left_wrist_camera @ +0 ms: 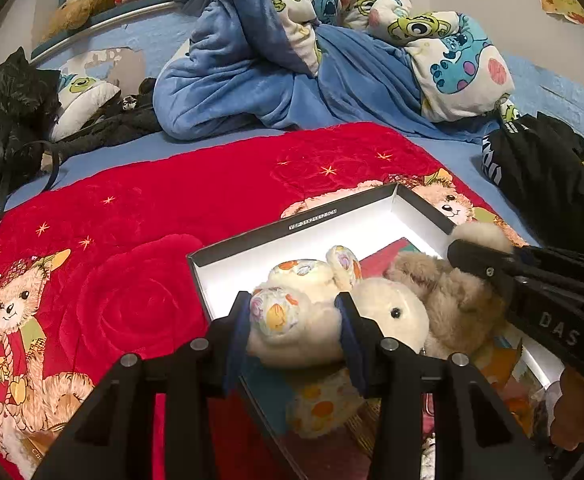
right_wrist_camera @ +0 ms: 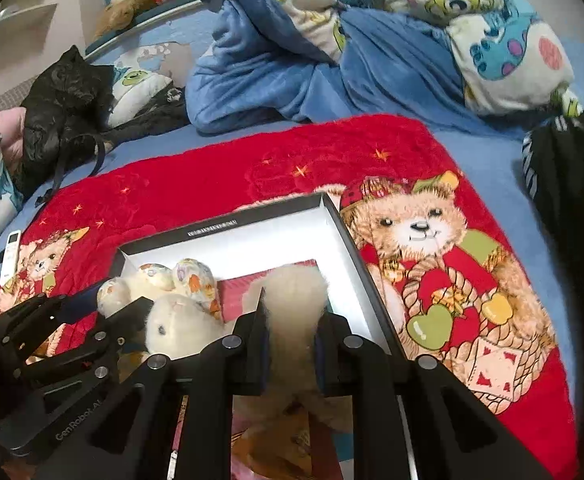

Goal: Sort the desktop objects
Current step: 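Lower both plushes into the black box and open both tools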

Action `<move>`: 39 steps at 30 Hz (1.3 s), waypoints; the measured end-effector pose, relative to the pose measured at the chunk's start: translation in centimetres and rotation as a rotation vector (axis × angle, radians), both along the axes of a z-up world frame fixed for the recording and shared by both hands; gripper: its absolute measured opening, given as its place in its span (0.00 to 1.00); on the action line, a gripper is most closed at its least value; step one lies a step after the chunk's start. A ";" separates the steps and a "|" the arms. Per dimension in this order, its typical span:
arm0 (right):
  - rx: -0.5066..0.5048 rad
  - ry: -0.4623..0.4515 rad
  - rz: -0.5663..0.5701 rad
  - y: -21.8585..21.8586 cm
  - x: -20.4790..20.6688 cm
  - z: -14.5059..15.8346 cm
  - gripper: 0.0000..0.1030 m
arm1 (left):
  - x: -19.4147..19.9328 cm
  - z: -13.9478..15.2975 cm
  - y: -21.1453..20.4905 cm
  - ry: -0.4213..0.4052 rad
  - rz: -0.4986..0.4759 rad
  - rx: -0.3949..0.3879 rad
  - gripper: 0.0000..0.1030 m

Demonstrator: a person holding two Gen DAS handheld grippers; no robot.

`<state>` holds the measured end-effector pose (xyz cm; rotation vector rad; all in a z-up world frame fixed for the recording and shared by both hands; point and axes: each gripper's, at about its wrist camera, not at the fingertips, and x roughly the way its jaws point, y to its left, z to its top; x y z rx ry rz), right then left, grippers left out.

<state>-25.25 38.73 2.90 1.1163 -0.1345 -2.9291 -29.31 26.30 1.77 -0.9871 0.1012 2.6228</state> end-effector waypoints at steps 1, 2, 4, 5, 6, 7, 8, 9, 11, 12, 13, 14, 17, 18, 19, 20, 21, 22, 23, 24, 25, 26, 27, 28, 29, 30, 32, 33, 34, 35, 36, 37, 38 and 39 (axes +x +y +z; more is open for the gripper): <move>0.003 0.017 -0.003 0.0 0.2 0.2 0.19 | 0.1 0.1 0.0 0.003 0.000 0.003 0.42; 0.007 0.038 -0.009 0.0 0.5 0.5 0.19 | 0.1 0.1 -0.1 0.006 0.003 0.001 0.46; 0.003 0.073 -0.017 0.2 1.1 1.0 0.27 | 0.4 0.3 -0.2 0.022 0.023 -0.014 0.57; -0.001 0.093 -0.020 0.3 1.3 1.3 0.28 | 0.6 0.4 -0.3 0.032 0.036 -0.019 0.63; -0.005 0.103 -0.020 0.3 1.5 1.4 0.31 | 0.8 0.5 -0.5 0.044 0.048 -0.024 0.64; -0.008 0.111 -0.021 0.4 1.6 1.6 0.36 | 0.9 0.7 -0.6 0.052 0.053 -0.026 0.71; -0.011 0.131 -0.024 0.5 1.9 1.9 0.40 | 1.1 0.9 -0.7 0.063 0.058 -0.030 0.80; -0.013 0.146 -0.028 0.5 2.1 2.1 0.48 | 1.3 1.1 -0.8 0.077 0.060 -0.035 0.84; -0.019 0.198 -0.045 0.8 2.9 2.8 0.63 | 1.6 1.4 -0.8 0.096 0.055 -0.038 0.98; -0.021 0.212 -0.051 0.9 3.2 3.0 0.73 | 1.7 1.6 -0.9 0.104 0.051 -0.036 1.00; -0.023 0.224 -0.057 1.0 3.4 3.2 0.79 | 1.9 1.8 -1.0 0.108 0.049 -0.034 1.00; -0.025 0.227 -0.059 1.1 3.6 3.3 0.79 | 2.0 2.0 -1.0 0.109 0.049 -0.031 1.00; -0.003 0.215 -0.062 0.8 3.8 3.6 0.81 | 2.2 2.7 -1.4 0.104 0.057 -0.007 1.00; 0.022 0.216 -0.063 0.6 4.0 3.7 0.81 | 2.3 3.0 -1.5 0.106 0.060 -0.005 1.00; 0.040 0.217 -0.065 0.4 4.1 3.7 0.81 | 2.6 3.3 -1.7 0.113 0.063 -0.005 1.00; 0.063 0.221 -0.067 0.1 4.3 3.9 0.82 | 2.9 3.8 -1.8 0.129 0.068 -0.004 1.00; 0.072 0.225 -0.065 0.0 4.5 4.0 0.84 | 3.2 4.4 -1.9 0.142 0.071 -0.004 1.00; 0.069 0.228 -0.059 -0.2 4.8 4.3 0.85 | 3.5 4.9 -2.0 0.153 0.071 -0.005 1.00; 0.052 0.234 -0.057 -0.1 5.0 4.6 0.86 | 3.8 5.4 -2.0 0.161 0.069 -0.011 1.00; 0.032 0.232 -0.054 0.0 5.3 4.9 0.88 | 4.2 6.1 -2.2 0.176 0.068 -0.015 1.00; 0.018 0.232 -0.045 -0.1 5.6 5.3 0.89 | 4.5 6.5 -2.2 0.182 0.069 -0.017 1.00; 0.017 0.235 -0.033 -0.4 5.9 5.8 0.89 | 4.9 7.1 -2.5 0.191 0.072 -0.022 1.00; 0.030 0.242 -0.027 -0.8 6.1 6.3 0.90 | 5.1 7.6 -2.8 0.196 0.075 -0.024 1.00; 0.050 0.253 -0.024 -1.2 6.5 7.0 0.91 | 5.4 8.1 -3.0 0.199 0.078 -0.021 1.00; 0.058 0.257 -0.023 -1.6 6.8 7.5 0.92 | 5.7 8.6 -3.5 0.194 0.083 -0.009 1.00; 0.059 0.261 -0.022 -1.8 7.1 8.1 0.97 | 5.9 9.1 -4.1 0.189 0.086 0.006 1.00; 0.055 0.266 -0.027 -2.2 7.8 9.2 1.00 | 6.5 10.3 -5.2 0.181 0.091 0.031 1.00; 0.056 0.269 -0.032 -2.5 8.1 9.8 1.00 | 6.9 10.9 -5.8 0.179 0.092 0.036 1.00; 0.060 0.274 -0.037 -2.7 8.5 10.4 1.00 | 7.4 11.5 -6.4 0.179 0.097 0.037 1.00; 0.068 0.285 -0.043 -3.1 8.9 11.1 1.00 | 7.9 12.2 -7.1 0.184 0.103 0.039 1.00; 0.081 0.295 -0.049 -3.5 9.5 11.9 1.00 | 8.4 13.0 -7.9 0.192 0.109 0.040 1.00; 0.089 0.299 -0.051 -3.9 9.9 12.5 1.00 | 8.9 13.6 -8.5 0.198 0.117 0.037 1.00; 0.096 0.301 -0.051 -4.2 10.3 13.1 1.00 | 9.7 14.5 -9.4 0.206 0.129 0.030 1.00; 0.102 0.308 -0.052 -4.6 10.8 13.8 1.00 | 10.4 15.3 -10.2 0.214 0.138 0.026 1.00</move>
